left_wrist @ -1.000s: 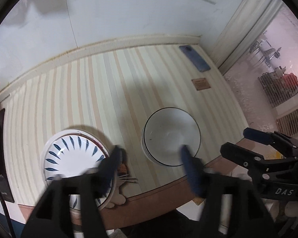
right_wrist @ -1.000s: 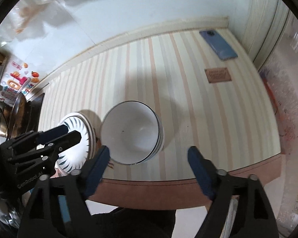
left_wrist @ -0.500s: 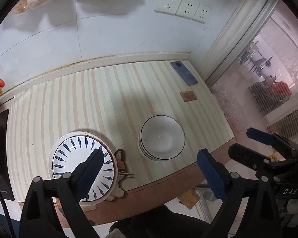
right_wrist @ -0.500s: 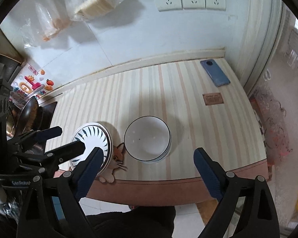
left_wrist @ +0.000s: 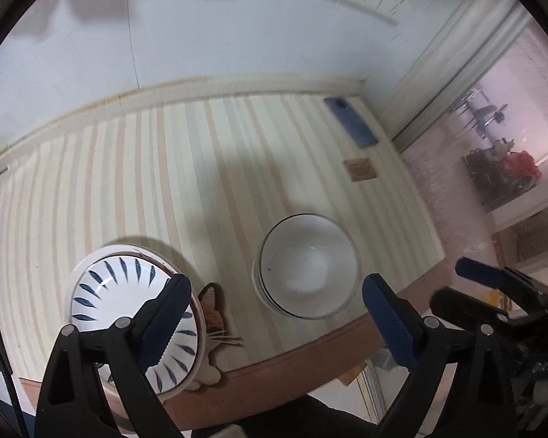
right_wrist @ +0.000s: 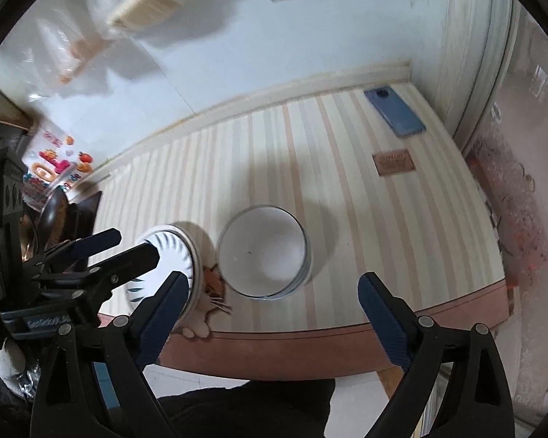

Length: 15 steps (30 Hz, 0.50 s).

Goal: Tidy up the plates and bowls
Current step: 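Grip the bowl stack's rim again with both grippers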

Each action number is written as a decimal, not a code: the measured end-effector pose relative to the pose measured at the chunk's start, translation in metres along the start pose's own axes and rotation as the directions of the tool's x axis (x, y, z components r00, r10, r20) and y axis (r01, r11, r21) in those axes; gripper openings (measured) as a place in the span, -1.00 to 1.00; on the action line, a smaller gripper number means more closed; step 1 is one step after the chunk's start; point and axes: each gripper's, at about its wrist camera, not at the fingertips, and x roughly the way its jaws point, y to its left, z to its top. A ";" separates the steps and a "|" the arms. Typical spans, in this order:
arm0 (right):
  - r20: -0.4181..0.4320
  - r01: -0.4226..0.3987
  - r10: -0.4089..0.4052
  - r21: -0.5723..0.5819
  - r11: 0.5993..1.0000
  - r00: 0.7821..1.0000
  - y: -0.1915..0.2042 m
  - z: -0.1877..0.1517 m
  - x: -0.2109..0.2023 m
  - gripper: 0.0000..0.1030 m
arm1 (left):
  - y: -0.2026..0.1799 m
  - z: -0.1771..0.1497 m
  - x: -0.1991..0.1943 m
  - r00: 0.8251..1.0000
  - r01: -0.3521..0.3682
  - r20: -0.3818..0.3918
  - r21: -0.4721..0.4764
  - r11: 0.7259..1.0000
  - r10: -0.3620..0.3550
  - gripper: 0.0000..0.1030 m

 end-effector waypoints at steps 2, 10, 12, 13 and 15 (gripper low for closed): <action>-0.039 -0.015 0.017 0.035 0.999 0.999 -0.013 0.003 0.021 0.87 | 0.005 0.005 0.024 0.999 0.002 -0.042 -0.018 1.000 -0.003 0.87; -0.149 -0.166 0.208 0.255 0.952 0.967 -0.066 0.006 0.102 0.87 | 0.025 0.011 0.103 0.982 0.028 -0.183 -0.072 0.997 -0.041 0.87; -0.171 -0.203 0.260 0.292 0.935 0.950 -0.074 0.005 0.122 0.87 | 0.027 0.011 0.115 0.977 0.035 -0.209 -0.081 0.996 -0.052 0.87; -0.180 -0.218 0.282 0.306 0.927 0.942 -0.077 0.004 0.131 0.87 | 0.027 0.011 0.121 0.973 0.031 -0.224 -0.084 0.996 -0.049 0.87; -0.210 -0.233 0.309 0.320 0.918 0.928 -0.080 0.001 0.149 0.87 | 0.029 0.011 0.131 0.968 0.027 -0.244 -0.094 0.995 -0.050 0.84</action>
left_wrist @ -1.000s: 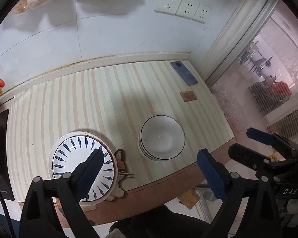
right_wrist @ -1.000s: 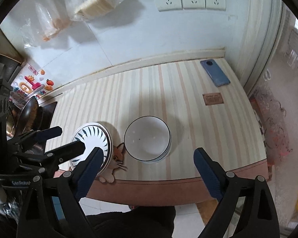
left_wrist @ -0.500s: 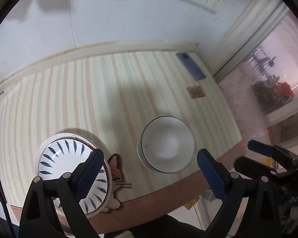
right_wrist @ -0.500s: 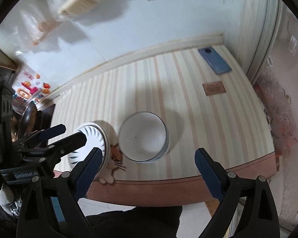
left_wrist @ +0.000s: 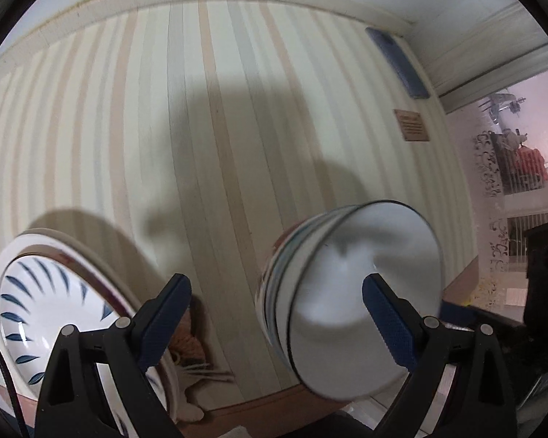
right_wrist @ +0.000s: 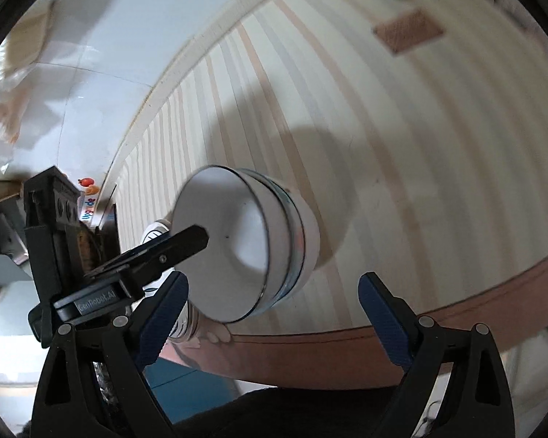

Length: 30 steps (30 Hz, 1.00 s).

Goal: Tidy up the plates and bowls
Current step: 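Grip the bowl stack's rim again with both grippers, then lift and carry the bowl stack with both grippers over the plate stack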

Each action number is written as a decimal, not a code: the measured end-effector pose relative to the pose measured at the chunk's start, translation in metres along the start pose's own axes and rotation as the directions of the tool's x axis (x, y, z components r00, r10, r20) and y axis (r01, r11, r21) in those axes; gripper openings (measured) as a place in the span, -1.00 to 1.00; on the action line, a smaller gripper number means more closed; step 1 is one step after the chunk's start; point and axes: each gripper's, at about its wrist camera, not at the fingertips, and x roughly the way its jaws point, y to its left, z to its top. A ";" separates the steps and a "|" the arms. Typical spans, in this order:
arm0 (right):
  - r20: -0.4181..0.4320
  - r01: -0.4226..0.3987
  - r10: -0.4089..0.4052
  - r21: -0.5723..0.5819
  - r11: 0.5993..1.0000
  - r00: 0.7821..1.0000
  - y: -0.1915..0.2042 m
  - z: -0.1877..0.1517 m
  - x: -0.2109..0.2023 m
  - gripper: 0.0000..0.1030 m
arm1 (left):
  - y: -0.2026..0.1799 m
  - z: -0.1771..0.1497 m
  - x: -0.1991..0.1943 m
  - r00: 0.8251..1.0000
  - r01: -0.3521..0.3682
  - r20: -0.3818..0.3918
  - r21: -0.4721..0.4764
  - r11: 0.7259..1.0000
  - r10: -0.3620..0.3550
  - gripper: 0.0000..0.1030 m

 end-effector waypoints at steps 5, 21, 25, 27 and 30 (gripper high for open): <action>-0.063 -0.035 0.037 0.020 0.999 0.997 -0.016 0.011 0.034 0.87 | 0.005 0.005 0.025 0.996 0.033 -0.080 -0.041 0.999 -0.036 0.70; -0.076 -0.149 0.156 0.095 0.984 0.985 -0.026 0.020 0.081 0.10 | -0.001 0.002 0.024 0.992 0.119 -0.037 -0.054 0.991 -0.121 0.11; -0.079 -0.139 0.145 0.083 0.987 0.986 -0.023 0.020 0.080 0.10 | 0.000 -0.001 0.022 0.994 0.099 -0.034 -0.059 0.993 -0.101 0.11; -0.083 -0.139 0.147 0.086 0.986 0.986 -0.022 0.019 0.080 0.10 | 0.000 -0.002 0.020 0.995 0.097 -0.030 -0.060 0.994 -0.099 0.11; -0.077 -0.131 0.135 0.060 0.990 0.988 -0.019 0.018 0.076 0.10 | 0.001 -0.001 0.016 0.995 0.101 -0.019 -0.056 0.993 -0.102 0.11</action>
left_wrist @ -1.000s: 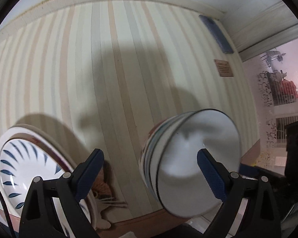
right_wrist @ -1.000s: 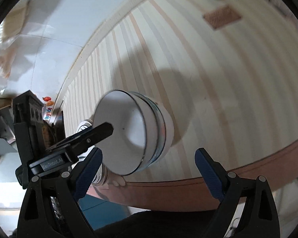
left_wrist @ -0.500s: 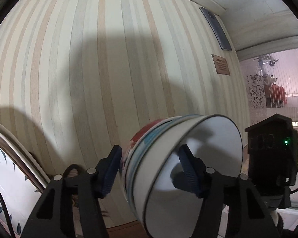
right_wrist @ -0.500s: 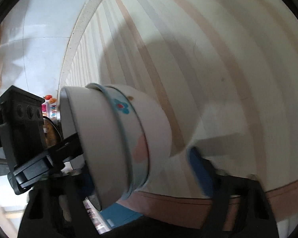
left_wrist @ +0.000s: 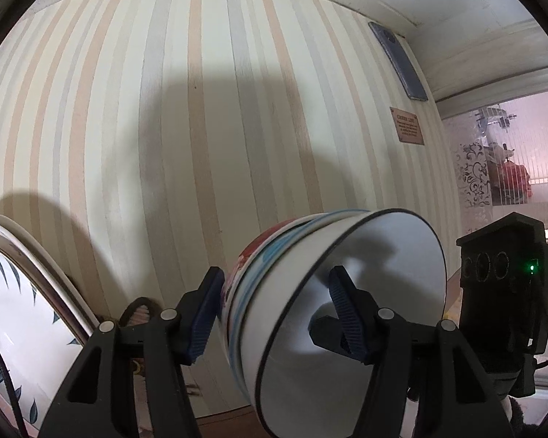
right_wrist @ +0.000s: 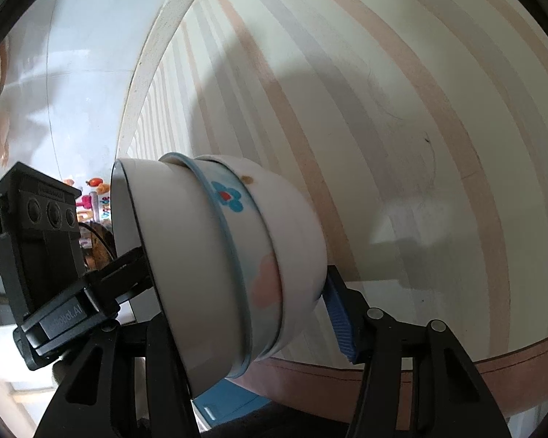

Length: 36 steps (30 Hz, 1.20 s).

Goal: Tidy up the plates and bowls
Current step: 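Lift and carry the bowl stack with both grippers over the plate stack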

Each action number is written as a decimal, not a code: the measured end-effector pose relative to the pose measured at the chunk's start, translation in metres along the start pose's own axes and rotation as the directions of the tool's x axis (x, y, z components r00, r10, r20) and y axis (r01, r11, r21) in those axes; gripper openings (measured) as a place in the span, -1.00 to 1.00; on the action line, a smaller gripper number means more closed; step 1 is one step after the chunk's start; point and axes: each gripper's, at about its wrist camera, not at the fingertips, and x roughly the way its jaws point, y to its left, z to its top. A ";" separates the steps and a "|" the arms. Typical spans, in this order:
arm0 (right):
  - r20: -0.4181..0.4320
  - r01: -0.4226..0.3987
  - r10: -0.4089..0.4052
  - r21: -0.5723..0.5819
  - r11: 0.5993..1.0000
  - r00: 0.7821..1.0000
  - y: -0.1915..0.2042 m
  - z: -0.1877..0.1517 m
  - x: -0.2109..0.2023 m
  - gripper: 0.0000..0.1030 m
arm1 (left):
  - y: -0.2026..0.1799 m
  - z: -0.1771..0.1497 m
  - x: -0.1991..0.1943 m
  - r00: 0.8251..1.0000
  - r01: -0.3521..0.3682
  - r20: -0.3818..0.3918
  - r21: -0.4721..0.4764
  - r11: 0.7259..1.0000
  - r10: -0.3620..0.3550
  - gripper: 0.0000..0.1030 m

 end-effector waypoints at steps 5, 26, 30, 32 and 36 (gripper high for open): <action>0.009 0.012 -0.012 -0.028 1.000 1.000 0.010 0.003 -0.001 0.10 | 0.005 0.001 -0.011 1.000 0.010 0.019 -0.008 1.000 -0.009 0.11; -0.129 -0.016 -0.019 -0.264 0.964 0.991 0.136 -0.008 0.040 0.10 | 0.091 -0.024 -0.113 0.981 -0.018 0.186 -0.193 0.981 0.054 0.11; -0.202 -0.036 -0.032 -0.324 0.945 0.979 0.164 -0.017 0.072 0.10 | 0.128 -0.040 -0.129 0.975 -0.021 0.208 -0.278 0.960 0.082 0.11; -0.232 -0.045 -0.039 -0.347 0.937 0.972 0.172 -0.023 0.087 0.10 | 0.144 -0.048 -0.134 0.971 -0.025 0.217 -0.315 0.949 0.098 0.11; -0.295 -0.063 -0.055 -0.377 0.924 0.954 0.185 -0.035 0.118 0.10 | 0.175 -0.065 -0.135 0.970 -0.012 0.221 -0.377 0.926 0.103 0.11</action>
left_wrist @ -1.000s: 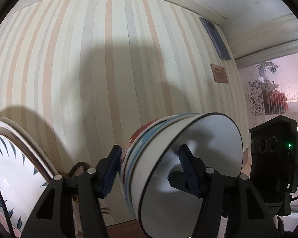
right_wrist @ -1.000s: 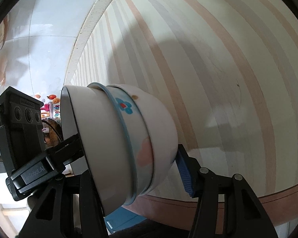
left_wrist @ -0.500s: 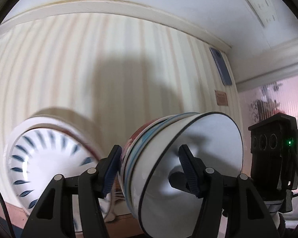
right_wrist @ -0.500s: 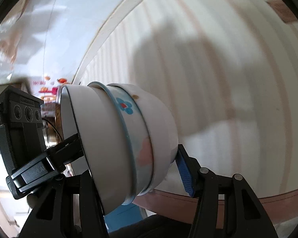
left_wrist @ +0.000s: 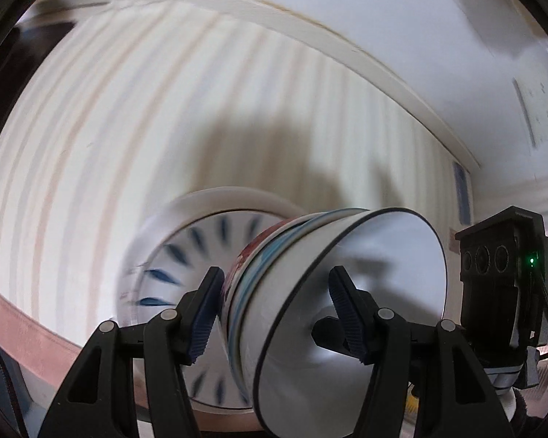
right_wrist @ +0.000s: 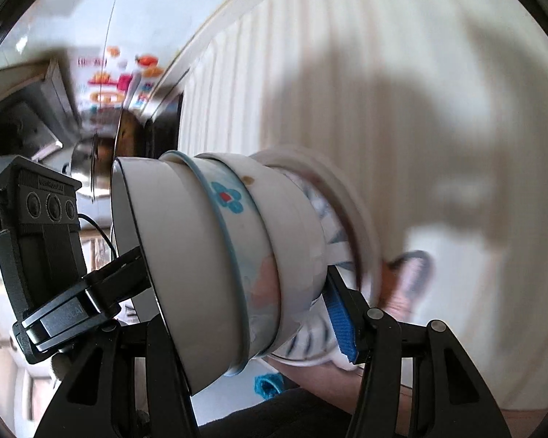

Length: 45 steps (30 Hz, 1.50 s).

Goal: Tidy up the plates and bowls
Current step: 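Lift and carry the bowl stack with both grippers over the plate stack, then lower the bowl stack onto the blue-striped plate and open both grippers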

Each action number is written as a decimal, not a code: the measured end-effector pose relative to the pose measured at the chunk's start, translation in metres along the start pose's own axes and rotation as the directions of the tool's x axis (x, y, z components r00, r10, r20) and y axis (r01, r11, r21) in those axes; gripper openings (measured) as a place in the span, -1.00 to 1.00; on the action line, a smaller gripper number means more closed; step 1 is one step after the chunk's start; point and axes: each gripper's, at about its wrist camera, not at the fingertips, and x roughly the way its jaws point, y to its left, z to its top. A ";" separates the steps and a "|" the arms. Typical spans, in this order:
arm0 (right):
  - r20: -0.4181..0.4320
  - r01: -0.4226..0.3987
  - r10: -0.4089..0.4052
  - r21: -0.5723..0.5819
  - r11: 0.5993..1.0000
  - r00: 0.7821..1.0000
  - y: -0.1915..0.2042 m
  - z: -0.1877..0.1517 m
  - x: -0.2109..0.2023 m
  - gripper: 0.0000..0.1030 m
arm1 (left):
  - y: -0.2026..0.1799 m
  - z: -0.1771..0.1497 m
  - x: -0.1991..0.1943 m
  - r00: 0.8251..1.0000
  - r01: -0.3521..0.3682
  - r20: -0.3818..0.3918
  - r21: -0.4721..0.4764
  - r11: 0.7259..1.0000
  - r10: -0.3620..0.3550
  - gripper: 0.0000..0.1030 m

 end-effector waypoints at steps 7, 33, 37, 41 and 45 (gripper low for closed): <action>-0.070 0.016 -0.018 -0.029 0.999 0.997 0.011 0.002 0.044 0.10 | 0.031 -0.003 0.010 1.000 -0.009 -0.007 -0.073 0.997 0.008 0.11; -0.063 0.111 -0.112 -0.027 0.993 0.992 0.030 0.006 0.057 0.11 | 0.029 -0.001 -0.002 0.996 -0.091 0.005 -0.001 0.996 0.091 0.08; -0.030 0.165 -0.167 -0.060 0.985 0.986 0.041 0.000 0.045 0.13 | 0.022 -0.007 -0.015 0.987 -0.155 0.046 0.042 0.987 0.153 0.11; 0.043 0.218 -0.215 -0.103 0.970 0.976 0.060 -0.009 0.020 0.36 | 0.014 -0.017 -0.033 0.976 -0.203 0.092 0.082 0.976 0.196 0.12; 0.132 0.289 -0.272 -0.132 0.948 0.953 0.080 -0.021 -0.009 0.66 | 0.011 -0.029 -0.055 0.969 -0.218 0.141 0.096 0.971 0.203 0.47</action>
